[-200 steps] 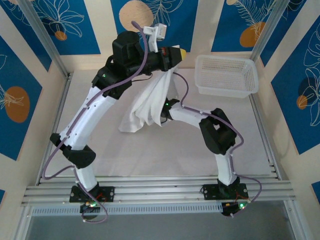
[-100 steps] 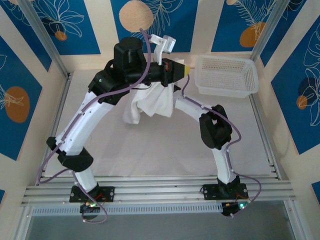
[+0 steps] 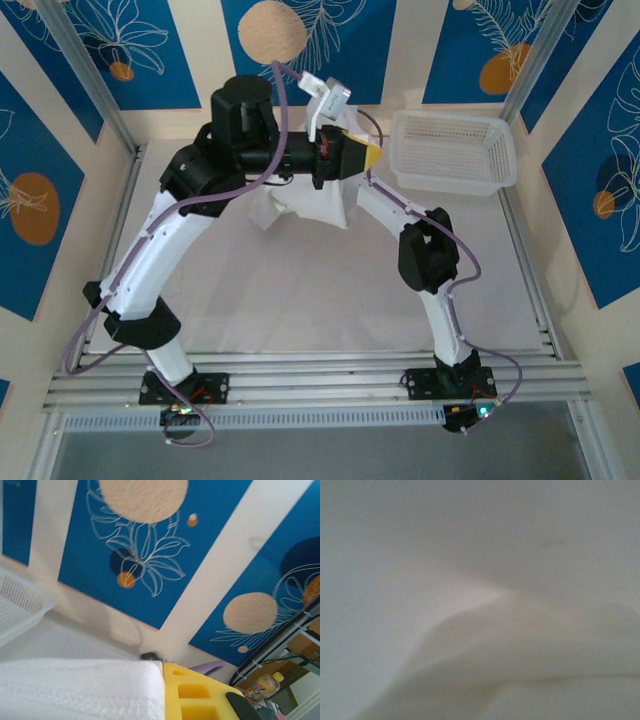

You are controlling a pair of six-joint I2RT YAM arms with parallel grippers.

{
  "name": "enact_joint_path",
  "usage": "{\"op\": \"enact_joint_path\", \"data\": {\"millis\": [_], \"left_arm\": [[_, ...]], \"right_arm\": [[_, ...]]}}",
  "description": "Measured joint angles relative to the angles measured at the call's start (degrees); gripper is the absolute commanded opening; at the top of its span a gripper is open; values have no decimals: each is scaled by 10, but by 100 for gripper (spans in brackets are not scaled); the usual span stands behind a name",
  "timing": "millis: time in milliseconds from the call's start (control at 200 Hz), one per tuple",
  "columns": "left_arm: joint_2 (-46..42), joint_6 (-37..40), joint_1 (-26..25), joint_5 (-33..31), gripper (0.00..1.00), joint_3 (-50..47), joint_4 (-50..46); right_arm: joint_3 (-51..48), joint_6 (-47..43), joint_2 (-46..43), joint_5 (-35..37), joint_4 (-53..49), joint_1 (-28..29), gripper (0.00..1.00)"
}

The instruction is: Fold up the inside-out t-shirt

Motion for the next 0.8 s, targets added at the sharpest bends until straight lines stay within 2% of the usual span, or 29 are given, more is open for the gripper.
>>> {"op": "enact_joint_path", "data": {"millis": [140,245,365,390,410,435,455,475,620,800], "left_arm": [[11,12,1,-18,0,74,-40],[19,17,1,-27,0,77,-64],[33,29,0,-30,0,77,-81],[34,33,0,-31,0,77,-85],[34,36,-1,-33,0,77,-87],[34,38,-1,-35,0,77,-90],[34,40,-1,-36,0,76,-93],[34,42,-1,-36,0,76,-95],[35,43,-1,-36,0,71,-99],[35,45,-1,-49,0,71,-118]], "right_arm": [[24,-38,42,30,-53,-1,0],[25,-56,47,56,-93,0,12],[21,-81,48,84,-141,0,40],[20,-85,48,90,-151,0,49],[17,-86,48,95,-157,0,61],[15,-95,48,100,-167,0,66],[13,-99,48,104,-176,0,84],[11,-102,48,109,-184,1,89],[2,-128,50,125,-230,6,97],[30,-150,91,179,-277,26,96]]}}
